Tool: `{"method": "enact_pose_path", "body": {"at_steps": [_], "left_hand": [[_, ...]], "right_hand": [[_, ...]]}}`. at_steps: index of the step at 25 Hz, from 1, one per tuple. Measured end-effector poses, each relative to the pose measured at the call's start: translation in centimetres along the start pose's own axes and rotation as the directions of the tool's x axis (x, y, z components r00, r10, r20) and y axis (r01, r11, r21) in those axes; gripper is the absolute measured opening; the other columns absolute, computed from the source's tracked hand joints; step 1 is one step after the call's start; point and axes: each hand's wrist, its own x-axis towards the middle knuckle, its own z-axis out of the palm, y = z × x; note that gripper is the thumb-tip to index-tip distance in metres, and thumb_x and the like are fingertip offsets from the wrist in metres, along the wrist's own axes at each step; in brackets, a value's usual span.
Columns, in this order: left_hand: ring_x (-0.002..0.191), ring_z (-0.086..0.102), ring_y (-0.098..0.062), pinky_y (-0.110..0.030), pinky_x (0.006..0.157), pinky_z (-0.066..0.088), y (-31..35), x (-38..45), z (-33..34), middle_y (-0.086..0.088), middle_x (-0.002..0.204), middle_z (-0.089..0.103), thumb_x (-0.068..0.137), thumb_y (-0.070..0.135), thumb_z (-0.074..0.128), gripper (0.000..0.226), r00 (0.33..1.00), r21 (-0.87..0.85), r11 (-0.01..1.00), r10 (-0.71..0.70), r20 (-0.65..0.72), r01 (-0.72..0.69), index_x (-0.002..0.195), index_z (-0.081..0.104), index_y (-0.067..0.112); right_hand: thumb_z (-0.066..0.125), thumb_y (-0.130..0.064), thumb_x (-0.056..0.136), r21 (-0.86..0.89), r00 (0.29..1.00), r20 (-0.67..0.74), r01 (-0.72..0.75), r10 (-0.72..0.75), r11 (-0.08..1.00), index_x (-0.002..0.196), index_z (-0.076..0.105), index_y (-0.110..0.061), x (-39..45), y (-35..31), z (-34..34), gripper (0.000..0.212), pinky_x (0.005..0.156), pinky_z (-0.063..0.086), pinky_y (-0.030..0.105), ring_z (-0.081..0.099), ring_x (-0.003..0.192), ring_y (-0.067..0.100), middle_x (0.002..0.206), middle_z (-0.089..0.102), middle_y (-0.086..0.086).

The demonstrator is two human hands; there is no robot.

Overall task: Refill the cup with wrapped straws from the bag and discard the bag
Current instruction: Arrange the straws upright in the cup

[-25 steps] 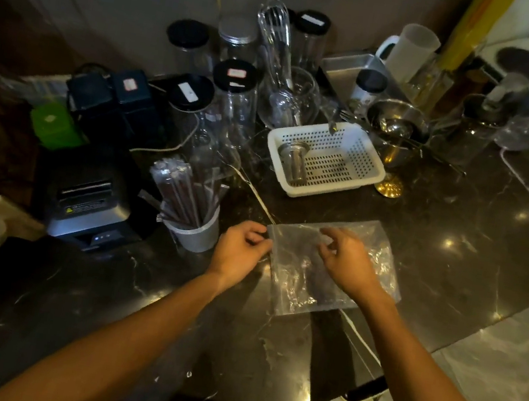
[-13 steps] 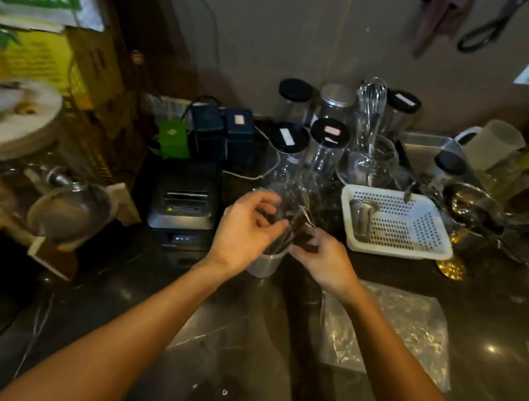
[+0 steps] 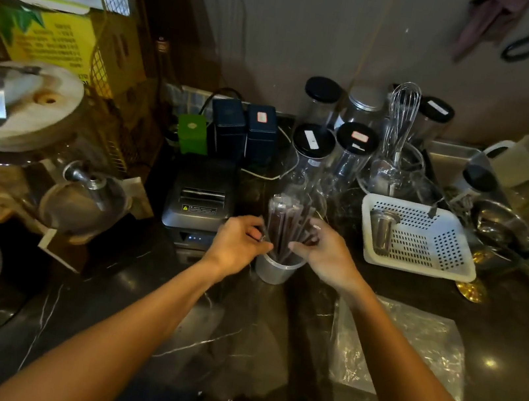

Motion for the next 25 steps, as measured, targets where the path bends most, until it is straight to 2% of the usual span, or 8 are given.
{"method": "enact_pose_path", "body": {"at_steps": [2,4,9,12,15,17,21,25], "left_hand": [[0.091,0.075,-0.024,-0.042,0.096,0.059,0.3,0.7,0.2,-0.013,0.087,0.074,0.089,0.011,0.076,0.032,0.997,0.011,0.998,0.066,0.047,-0.067,0.119,0.072,0.022],[0.092,0.076,-0.025,-0.041,0.098,0.058,0.7,1.4,0.1,-0.011,0.084,0.075,0.091,0.010,0.073,0.032,0.994,-0.012,0.996,0.094,0.047,-0.093,0.120,0.071,0.024],[0.086,0.076,-0.026,-0.045,0.090,0.061,1.1,3.1,0.3,-0.019,0.083,0.074,0.096,0.020,0.069,0.011,0.991,0.032,0.994,0.103,0.090,-0.106,0.104,0.075,0.015],[0.067,0.065,-0.022,-0.042,0.076,0.060,1.8,3.3,0.3,-0.015,0.074,0.067,0.100,0.026,0.064,0.016,0.978,0.114,0.973,0.191,0.082,-0.200,0.094,0.075,0.015],[0.082,0.065,-0.013,-0.037,0.080,0.059,2.9,3.5,-0.2,-0.006,0.092,0.062,0.101,0.032,0.061,0.019,0.958,0.239,0.927,0.276,0.085,-0.288,0.097,0.073,0.019],[0.087,0.068,-0.016,-0.040,0.081,0.060,3.9,3.7,-0.5,-0.003,0.098,0.064,0.101,0.033,0.059,0.019,0.946,0.265,0.909,0.298,0.131,-0.323,0.099,0.072,0.019],[0.084,0.068,-0.014,-0.039,0.079,0.058,4.8,4.1,-0.5,-0.005,0.094,0.067,0.102,0.025,0.058,0.015,0.941,0.311,0.894,0.269,0.207,-0.324,0.101,0.070,0.016],[0.096,0.068,-0.019,-0.039,0.090,0.060,2.9,4.1,0.2,-0.006,0.118,0.057,0.097,0.017,0.066,0.026,0.943,0.370,0.881,0.208,0.259,-0.295,0.122,0.066,0.023]], "right_hand": [[0.081,-0.013,0.088,-0.033,0.999,0.052,-0.003,0.005,0.999,0.131,0.062,-0.025,0.7,0.0,0.1,0.048,0.094,0.056,0.021,0.070,0.100,-0.005,0.105,0.073,-0.016],[0.083,-0.018,0.087,-0.081,0.997,0.079,0.004,0.002,0.997,0.132,0.062,-0.024,1.3,0.0,0.1,0.050,0.095,0.057,0.028,0.071,0.104,0.002,0.107,0.074,-0.013],[0.075,-0.031,0.094,-0.206,0.998,0.005,0.062,-0.062,0.977,0.114,0.071,-0.026,2.6,-0.2,0.2,0.021,0.086,0.062,0.037,0.073,0.096,0.008,0.102,0.076,-0.007],[0.069,-0.023,0.099,-0.161,0.992,0.016,0.124,-0.123,0.979,0.122,0.070,-0.026,2.7,-0.7,-0.3,0.023,0.086,0.059,0.027,0.070,0.096,0.000,0.107,0.075,-0.009],[0.067,-0.021,0.101,-0.152,0.986,0.083,0.157,-0.146,0.976,0.115,0.067,-0.033,2.5,-1.8,-1.7,0.019,0.081,0.048,0.015,0.062,0.093,-0.011,0.101,0.068,-0.020],[0.067,-0.022,0.101,-0.193,0.979,0.123,0.184,-0.162,0.964,0.109,0.066,-0.034,2.8,-2.6,-2.9,0.014,0.081,0.049,0.019,0.063,0.094,-0.009,0.099,0.069,-0.020],[0.068,-0.026,0.098,-0.336,0.981,0.173,0.137,-0.082,0.932,0.119,0.068,-0.028,3.6,-3.2,-3.9,0.021,0.088,0.057,0.037,0.069,0.098,0.009,0.105,0.073,-0.008],[0.070,-0.018,0.098,-0.282,0.992,0.121,0.052,-0.018,0.958,0.125,0.057,-0.026,3.0,-2.3,-2.0,0.031,0.075,0.051,0.026,0.066,0.089,0.006,0.092,0.065,-0.011]]}}
